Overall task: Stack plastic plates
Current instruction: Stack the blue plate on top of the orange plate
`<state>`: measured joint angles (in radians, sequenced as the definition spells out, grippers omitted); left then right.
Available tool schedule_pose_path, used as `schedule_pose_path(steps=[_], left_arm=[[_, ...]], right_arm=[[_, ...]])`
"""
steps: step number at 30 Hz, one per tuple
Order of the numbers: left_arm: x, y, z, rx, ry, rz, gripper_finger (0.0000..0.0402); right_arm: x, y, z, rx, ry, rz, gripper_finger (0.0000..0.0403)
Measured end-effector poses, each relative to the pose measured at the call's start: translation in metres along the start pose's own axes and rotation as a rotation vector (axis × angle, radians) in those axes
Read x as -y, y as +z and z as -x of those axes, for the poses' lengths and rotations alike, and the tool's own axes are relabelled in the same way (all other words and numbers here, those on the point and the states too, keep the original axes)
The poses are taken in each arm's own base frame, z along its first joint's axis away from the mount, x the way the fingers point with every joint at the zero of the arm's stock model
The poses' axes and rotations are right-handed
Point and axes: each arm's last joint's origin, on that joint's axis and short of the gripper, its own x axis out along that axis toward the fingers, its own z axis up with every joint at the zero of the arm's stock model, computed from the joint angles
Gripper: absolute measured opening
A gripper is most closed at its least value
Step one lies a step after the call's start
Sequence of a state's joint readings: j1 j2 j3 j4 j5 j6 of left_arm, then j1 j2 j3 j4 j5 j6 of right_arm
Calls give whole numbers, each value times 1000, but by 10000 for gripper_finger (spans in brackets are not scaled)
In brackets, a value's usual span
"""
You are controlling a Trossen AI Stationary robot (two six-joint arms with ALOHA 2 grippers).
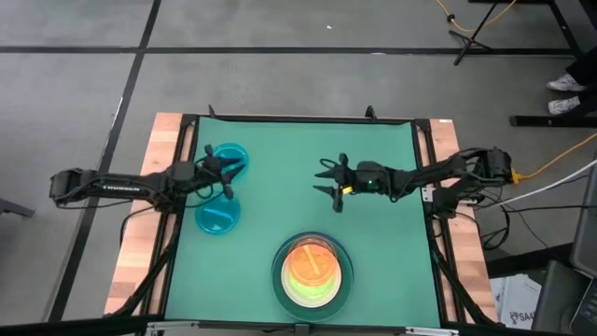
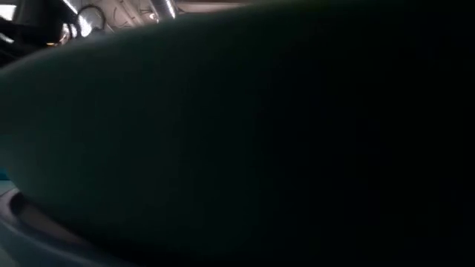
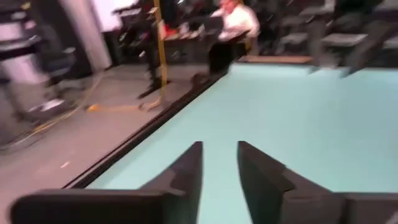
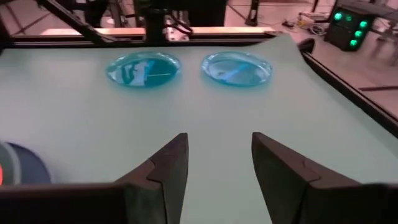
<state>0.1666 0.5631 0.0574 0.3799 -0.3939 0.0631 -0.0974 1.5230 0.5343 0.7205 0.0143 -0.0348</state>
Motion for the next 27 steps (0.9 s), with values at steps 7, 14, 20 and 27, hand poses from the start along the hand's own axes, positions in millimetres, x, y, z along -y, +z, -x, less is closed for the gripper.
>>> schedule_pose_path(steps=[7,14,20,27], left_arm=[[-7,23,-19,-271,23,-39,180],[-2,11,-30,-523,16,-75,189],[7,3,-31,-575,-47,-46,179],[7,-2,-27,-638,-40,-50,174]], right_arm=[[-21,3,1,27,30,-9,169],[-34,7,3,69,-18,-4,169],[-34,7,3,60,-26,-34,169],[-34,7,3,60,-41,-25,169]])
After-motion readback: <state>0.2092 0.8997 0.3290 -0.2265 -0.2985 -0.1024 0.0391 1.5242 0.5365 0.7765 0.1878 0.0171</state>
